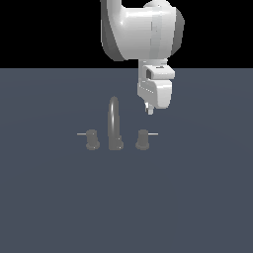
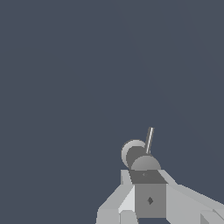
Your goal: Turn on the faucet by rotating a designated handle.
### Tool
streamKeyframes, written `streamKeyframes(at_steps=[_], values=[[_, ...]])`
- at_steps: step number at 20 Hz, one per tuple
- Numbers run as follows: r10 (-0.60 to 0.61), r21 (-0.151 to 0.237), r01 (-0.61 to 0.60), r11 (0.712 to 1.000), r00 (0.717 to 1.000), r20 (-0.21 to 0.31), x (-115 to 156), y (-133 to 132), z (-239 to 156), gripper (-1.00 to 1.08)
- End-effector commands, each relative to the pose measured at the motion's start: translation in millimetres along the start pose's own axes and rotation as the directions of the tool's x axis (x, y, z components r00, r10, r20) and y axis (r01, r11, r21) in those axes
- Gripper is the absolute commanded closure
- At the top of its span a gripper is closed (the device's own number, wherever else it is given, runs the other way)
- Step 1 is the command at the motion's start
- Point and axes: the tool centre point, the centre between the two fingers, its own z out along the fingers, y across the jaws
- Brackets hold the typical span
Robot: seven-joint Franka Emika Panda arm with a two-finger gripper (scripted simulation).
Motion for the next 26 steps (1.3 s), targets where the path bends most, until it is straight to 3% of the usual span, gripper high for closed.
streamKeyframes(at_steps=[1, 12, 20, 26], values=[[0.06, 0.004, -0.06, 0.998, 0.998, 0.002, 3.7, -4.2, 22.0, 1.08], [0.204, 0.009, -0.204, 0.979, 0.979, 0.013, 10.5, -9.5, 78.2, 1.08], [0.214, 0.009, -0.214, 0.977, 0.977, 0.014, 10.9, -9.4, 82.5, 1.08], [0.215, 0.009, -0.215, 0.977, 0.977, 0.014, 17.3, 11.2, 82.9, 1.08]])
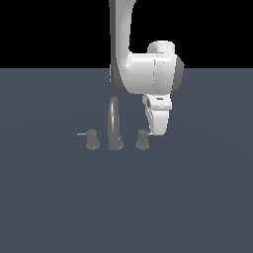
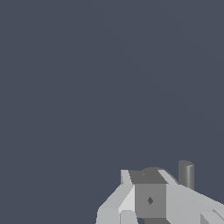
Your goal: Turn on the faucet by rotating a designated handle.
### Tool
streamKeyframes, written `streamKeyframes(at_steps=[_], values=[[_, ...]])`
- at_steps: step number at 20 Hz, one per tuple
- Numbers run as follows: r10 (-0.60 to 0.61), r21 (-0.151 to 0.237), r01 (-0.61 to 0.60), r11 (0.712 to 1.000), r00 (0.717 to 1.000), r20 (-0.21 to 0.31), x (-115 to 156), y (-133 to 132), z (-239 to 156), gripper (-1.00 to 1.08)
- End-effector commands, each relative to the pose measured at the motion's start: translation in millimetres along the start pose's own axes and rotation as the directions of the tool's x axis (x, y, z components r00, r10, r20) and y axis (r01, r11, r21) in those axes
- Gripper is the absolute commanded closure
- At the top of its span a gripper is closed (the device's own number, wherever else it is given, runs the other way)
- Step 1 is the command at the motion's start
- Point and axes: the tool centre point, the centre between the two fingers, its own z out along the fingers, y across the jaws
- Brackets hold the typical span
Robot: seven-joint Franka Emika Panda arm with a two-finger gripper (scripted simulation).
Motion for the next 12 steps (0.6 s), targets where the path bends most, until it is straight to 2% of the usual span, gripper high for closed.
streamKeyframes(at_steps=[1, 4, 6, 12], values=[[0.001, 0.0, -0.001, 1.0, 1.0, 0.0, 4.7, 8.0, 0.0, 1.08], [0.001, 0.0, -0.001, 1.0, 1.0, 0.0, 10.4, 17.8, 0.0, 1.08], [-0.006, 0.011, 0.006, 1.0, 1.0, 0.001, 4.4, 9.5, -0.2, 1.08], [-0.003, 0.006, 0.003, 1.0, 1.0, 0.0, 2.7, 29.8, -0.1, 1.08]])
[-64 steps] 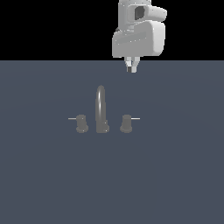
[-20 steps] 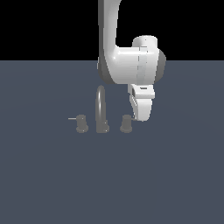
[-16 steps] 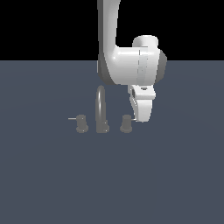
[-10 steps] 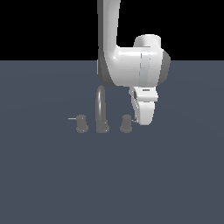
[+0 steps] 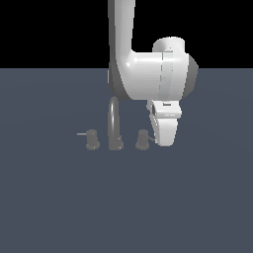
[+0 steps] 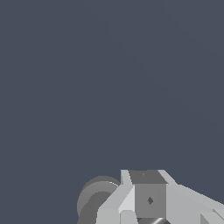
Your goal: Turn on the faucet by rotating a designated handle.
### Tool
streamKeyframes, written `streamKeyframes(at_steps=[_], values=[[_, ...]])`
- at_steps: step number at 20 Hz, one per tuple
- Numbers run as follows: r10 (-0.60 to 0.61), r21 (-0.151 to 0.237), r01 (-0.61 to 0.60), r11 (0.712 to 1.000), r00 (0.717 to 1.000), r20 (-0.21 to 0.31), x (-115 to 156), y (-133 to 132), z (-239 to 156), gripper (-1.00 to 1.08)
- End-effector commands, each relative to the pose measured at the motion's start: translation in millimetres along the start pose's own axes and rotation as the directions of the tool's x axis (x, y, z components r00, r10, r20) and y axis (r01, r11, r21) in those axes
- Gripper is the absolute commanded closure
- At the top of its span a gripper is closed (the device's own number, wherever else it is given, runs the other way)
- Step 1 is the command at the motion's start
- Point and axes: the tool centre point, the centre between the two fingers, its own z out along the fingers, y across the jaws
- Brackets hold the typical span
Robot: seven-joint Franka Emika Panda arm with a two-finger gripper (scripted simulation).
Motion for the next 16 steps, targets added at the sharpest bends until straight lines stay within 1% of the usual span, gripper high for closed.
streamKeyframes(at_steps=[1, 5, 6, 7, 15, 16], values=[[-0.021, -0.006, 0.021, 1.0, 1.0, 0.007, -21.5, 6.9, -0.5, 1.08], [-0.027, -0.011, 0.027, 1.0, 1.0, 0.009, -38.3, 17.8, -1.1, 1.08], [-0.027, -0.011, 0.027, 1.0, 1.0, 0.009, -38.3, 17.8, -1.1, 1.08], [0.008, -0.005, -0.008, 1.0, 1.0, 0.0, -14.0, 14.2, -0.2, 1.08], [-0.025, -0.011, 0.025, 1.0, 1.0, 0.009, -73.7, 9.0, -1.3, 1.08], [-0.025, -0.011, 0.025, 1.0, 1.0, 0.009, -73.7, 9.0, -1.3, 1.08]])
